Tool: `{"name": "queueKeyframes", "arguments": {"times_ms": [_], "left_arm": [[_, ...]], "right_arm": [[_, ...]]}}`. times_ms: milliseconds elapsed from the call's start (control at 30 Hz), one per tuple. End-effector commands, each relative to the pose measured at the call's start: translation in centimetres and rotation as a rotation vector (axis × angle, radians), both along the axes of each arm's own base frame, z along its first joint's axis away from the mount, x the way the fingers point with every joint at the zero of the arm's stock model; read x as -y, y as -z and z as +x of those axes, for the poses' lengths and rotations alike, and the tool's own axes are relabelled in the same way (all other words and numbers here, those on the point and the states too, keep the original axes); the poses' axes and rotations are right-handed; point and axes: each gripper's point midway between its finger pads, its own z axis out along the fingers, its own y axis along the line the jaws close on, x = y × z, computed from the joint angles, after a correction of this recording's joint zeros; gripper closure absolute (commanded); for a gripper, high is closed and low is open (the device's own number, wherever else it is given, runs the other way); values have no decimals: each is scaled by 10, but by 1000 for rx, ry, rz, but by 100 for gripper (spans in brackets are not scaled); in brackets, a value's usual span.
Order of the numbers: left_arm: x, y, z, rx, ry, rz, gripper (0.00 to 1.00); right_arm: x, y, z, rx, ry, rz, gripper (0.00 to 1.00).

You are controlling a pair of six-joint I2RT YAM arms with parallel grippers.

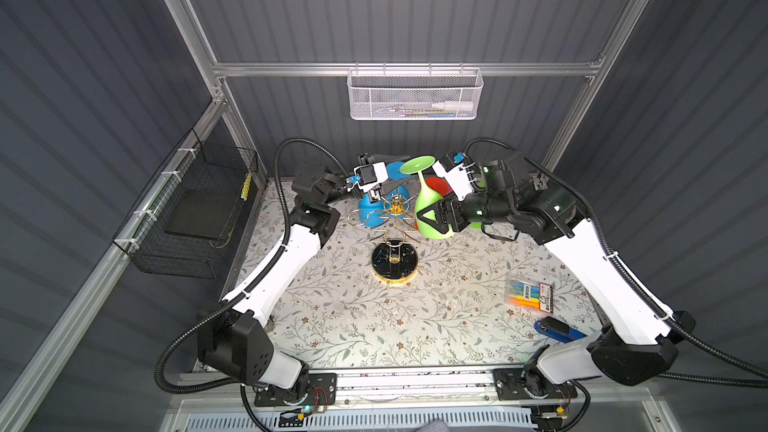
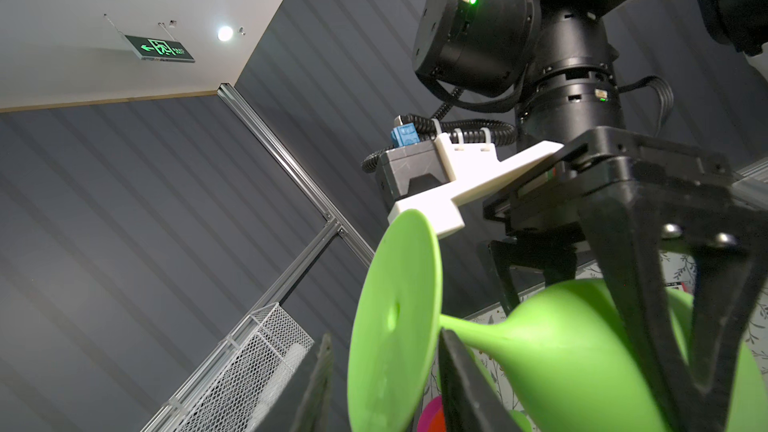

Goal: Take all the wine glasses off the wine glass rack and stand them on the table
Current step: 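Grasp the lime green glass with the right gripper beside the left gripper, then release the glass from the left gripper and carry it with the right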

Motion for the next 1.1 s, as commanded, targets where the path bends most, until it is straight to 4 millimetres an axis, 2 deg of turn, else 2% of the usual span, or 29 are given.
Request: {"name": "queueKeyframes", "arguments": {"times_ms": [0, 200, 400, 467, 567, 700, 800, 1067], "left_arm": [[2, -9, -1, 40, -10, -7, 62], [1, -11, 0, 35, -25, -8, 73], [0, -11, 0, 29, -30, -8, 80], [0, -11, 0, 27, -33, -7, 86], [-1, -13, 2, 19, -46, -14, 100], [-5, -19, 9, -24, -98, -44, 100], [-9, -16, 15, -94, -140, -50, 100], [-25, -4, 38, -451, -242, -160, 100]], "right_arm": [[-5, -5, -4, -2, -17, 20, 43], [-5, -1, -4, -12, -14, 14, 43], [-6, 0, -5, -24, -18, 15, 42], [-6, 0, -5, -25, -18, 16, 42], [-6, 0, -5, -28, -16, 17, 38], [-6, -4, -7, -16, -14, 36, 27], [-2, -13, -9, 19, -6, 72, 19], [14, -49, -16, 159, 36, 231, 10]]}}
